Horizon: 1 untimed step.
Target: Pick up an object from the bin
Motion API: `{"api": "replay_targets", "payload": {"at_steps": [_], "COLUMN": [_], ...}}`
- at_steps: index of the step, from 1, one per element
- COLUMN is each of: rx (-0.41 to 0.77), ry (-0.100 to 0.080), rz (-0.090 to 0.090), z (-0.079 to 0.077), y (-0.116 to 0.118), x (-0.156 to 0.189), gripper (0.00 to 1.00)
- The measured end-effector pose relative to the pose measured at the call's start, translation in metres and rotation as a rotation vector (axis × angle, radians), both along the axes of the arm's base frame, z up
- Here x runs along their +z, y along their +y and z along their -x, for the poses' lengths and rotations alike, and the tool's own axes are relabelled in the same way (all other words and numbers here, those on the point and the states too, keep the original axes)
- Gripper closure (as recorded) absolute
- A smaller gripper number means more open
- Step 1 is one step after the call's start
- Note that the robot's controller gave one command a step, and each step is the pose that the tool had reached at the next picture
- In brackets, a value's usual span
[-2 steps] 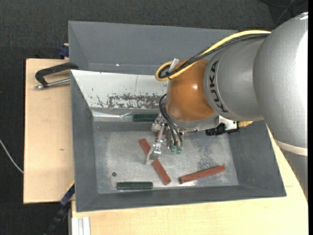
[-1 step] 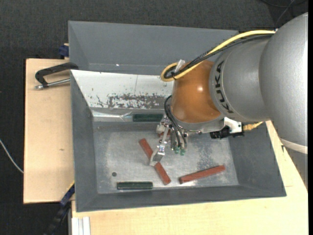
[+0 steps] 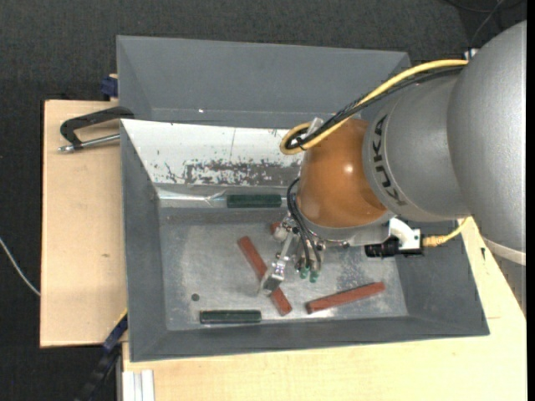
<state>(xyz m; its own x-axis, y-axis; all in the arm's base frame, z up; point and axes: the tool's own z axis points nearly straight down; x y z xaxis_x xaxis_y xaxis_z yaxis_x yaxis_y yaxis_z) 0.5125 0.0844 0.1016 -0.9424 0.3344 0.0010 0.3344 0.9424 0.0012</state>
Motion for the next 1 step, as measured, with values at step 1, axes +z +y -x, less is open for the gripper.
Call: {"api": "replay_targets", "payload": {"at_steps": [1], "rx": [-0.078], "ry": [-0.004], "rz": [-0.001], "z": [-0.0145], "y": [-0.0022], "x": [-0.0281], "gripper": [0.0]}}
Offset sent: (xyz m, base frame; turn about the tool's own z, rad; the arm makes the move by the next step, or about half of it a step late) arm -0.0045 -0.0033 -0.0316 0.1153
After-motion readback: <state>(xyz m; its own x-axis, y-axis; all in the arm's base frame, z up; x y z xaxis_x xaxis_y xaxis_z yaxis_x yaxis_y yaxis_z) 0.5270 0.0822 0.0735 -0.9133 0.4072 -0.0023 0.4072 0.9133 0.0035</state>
